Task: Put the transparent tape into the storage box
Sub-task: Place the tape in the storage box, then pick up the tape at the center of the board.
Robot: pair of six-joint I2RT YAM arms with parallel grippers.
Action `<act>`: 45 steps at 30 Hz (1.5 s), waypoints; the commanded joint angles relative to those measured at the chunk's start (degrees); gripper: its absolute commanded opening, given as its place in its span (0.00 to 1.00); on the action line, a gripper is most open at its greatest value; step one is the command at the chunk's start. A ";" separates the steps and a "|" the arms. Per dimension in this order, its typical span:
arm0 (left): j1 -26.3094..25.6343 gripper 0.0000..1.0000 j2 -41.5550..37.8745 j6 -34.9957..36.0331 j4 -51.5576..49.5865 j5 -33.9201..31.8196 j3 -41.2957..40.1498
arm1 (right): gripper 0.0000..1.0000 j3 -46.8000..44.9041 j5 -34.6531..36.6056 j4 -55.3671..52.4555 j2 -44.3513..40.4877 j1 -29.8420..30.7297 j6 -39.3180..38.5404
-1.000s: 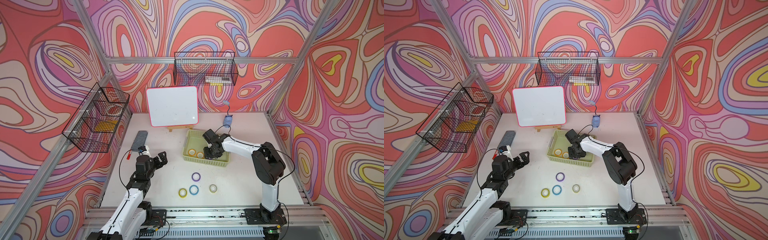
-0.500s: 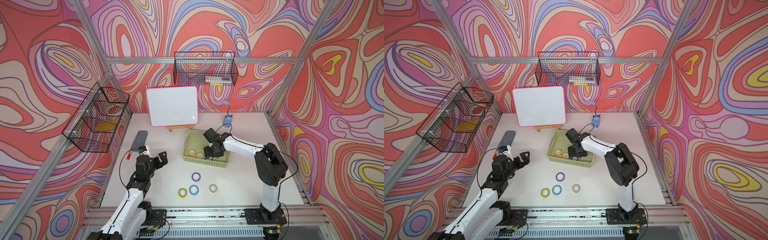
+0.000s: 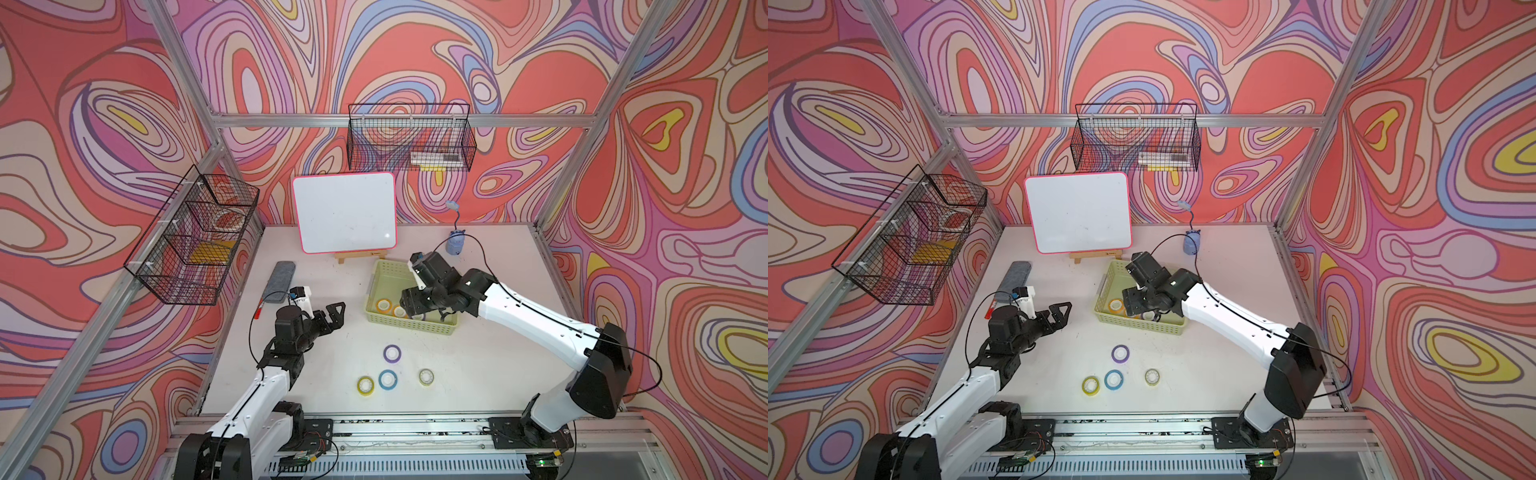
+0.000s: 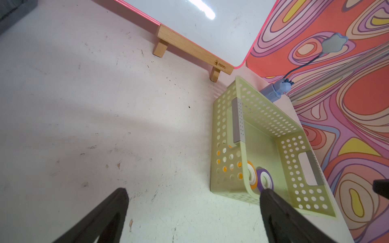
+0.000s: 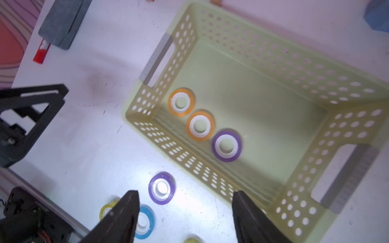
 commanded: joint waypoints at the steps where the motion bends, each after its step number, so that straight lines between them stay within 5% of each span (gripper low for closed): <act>1: -0.27 0.99 0.28 0.64 2.62 1.91 0.53 | 0.72 -2.65 2.14 0.65 1.98 5.45 2.22; 7: -0.27 0.99 -1.95 0.57 -1.27 -3.25 0.54 | 0.72 -3.65 4.72 2.34 8.19 11.87 6.49; 15: -0.27 0.99 -7.94 0.98 -5.43 -10.17 -0.76 | 0.73 -6.24 5.30 5.34 13.07 12.81 12.16; 45: -0.21 0.99 -7.37 0.91 -5.53 -10.51 -0.57 | 0.67 -3.16 5.07 6.51 23.26 13.70 12.05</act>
